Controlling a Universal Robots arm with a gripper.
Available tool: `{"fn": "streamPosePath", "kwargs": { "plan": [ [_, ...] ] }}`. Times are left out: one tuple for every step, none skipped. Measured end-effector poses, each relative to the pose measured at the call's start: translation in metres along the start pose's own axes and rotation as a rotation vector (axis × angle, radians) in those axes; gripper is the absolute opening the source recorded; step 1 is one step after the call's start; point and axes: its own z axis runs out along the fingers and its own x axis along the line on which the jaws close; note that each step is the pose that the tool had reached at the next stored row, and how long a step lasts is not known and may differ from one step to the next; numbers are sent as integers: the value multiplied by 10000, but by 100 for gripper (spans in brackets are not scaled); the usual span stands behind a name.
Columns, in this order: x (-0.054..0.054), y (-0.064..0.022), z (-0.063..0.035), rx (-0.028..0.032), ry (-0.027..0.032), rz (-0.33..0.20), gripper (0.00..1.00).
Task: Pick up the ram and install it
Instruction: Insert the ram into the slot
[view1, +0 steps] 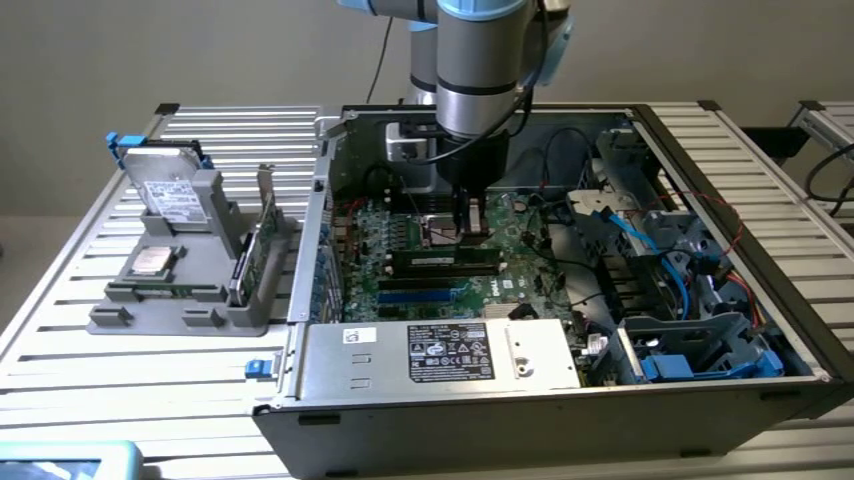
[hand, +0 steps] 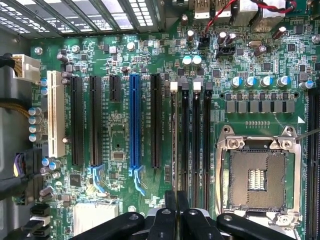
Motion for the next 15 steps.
{"fn": "streamPosePath", "kwargs": {
  "plan": [
    [-2,2,1,1,-1,1,12],
    [-2,2,1,2,0,1,12],
    [-3,2,1,4,1,1,12],
    [-2,1,1,9,1,3,12],
    [-3,2,1,17,2,7,12],
    [-3,2,1,24,3,7,12],
    [-3,2,2,31,4,7,12],
    [-3,2,2,34,6,7,12],
    [-3,2,2,36,9,7,12],
    [-3,2,2,39,12,8,12],
    [-3,2,3,41,13,8,12],
    [-4,2,4,41,14,8,12],
    [-4,3,6,42,14,8,12],
    [-5,4,9,43,11,9,12],
    [-5,4,11,42,12,8,12]
  ]
}}
